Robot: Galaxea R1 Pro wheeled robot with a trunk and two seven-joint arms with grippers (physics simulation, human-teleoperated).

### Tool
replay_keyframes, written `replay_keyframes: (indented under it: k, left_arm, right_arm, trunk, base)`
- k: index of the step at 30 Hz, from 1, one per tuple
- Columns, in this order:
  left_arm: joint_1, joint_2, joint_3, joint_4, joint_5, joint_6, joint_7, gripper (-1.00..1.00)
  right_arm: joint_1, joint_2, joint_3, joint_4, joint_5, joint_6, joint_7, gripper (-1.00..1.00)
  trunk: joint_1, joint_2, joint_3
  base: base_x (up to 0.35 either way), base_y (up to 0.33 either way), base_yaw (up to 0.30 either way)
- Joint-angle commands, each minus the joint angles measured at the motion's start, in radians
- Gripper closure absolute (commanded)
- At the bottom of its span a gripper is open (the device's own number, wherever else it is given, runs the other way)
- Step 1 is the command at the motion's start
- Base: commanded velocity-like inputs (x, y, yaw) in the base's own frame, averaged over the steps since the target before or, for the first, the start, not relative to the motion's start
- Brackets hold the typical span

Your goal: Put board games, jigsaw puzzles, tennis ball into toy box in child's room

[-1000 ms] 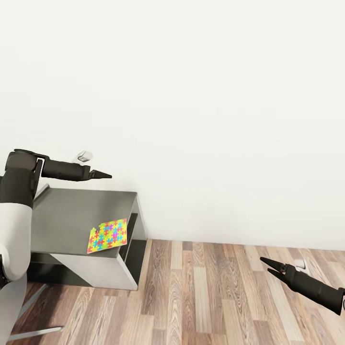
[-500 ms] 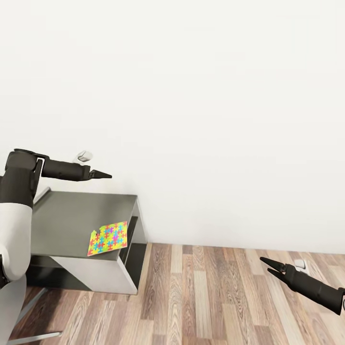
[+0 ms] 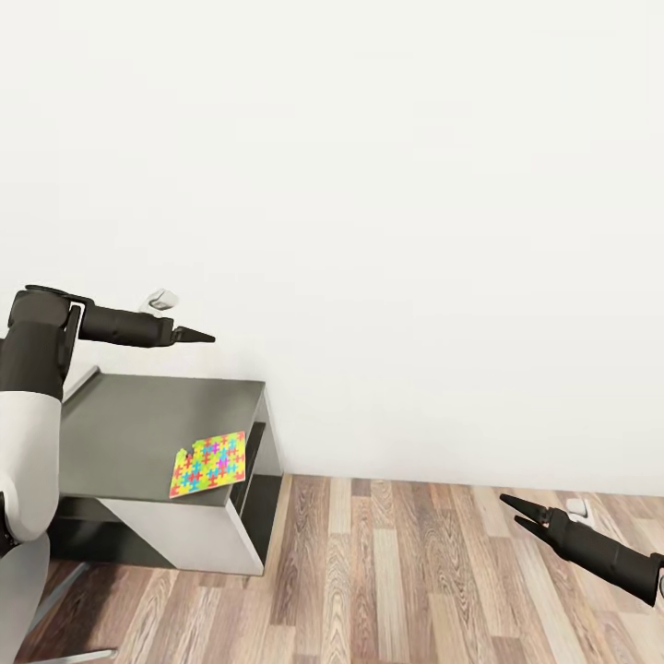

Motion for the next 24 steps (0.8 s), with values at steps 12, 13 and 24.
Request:
replay_keyframes:
  k: [12, 13, 24]
  left_arm:
    - [-0.001, 0.0, -0.001, -0.012, -0.012, 0.012, -0.009, -1.0]
    - [-0.001, 0.001, -0.002, -0.012, -0.012, 0.011, -0.009, -1.0]
    - [0.0, -0.001, 0.0, -0.012, -0.012, 0.011, -0.009, -1.0]
  right_arm:
    - [-0.001, 0.002, -0.004, 0.005, -0.004, 0.005, 0.001, -1.0]
    - [-0.001, 0.003, -0.004, 0.006, -0.003, 0.005, 0.001, -1.0]
    - [-0.001, 0.003, -0.004, 0.007, -0.004, 0.005, 0.001, -1.0]
  trunk:
    - [0.001, -0.002, 0.018]
    - [0.001, -0.002, 0.02]
    - [0.001, -0.002, 0.038]
  base:
    - [0.0, 0.0, 0.0]
    - [0.0, 0.0, 0.0]
    - [0.0, 0.0, 0.0]
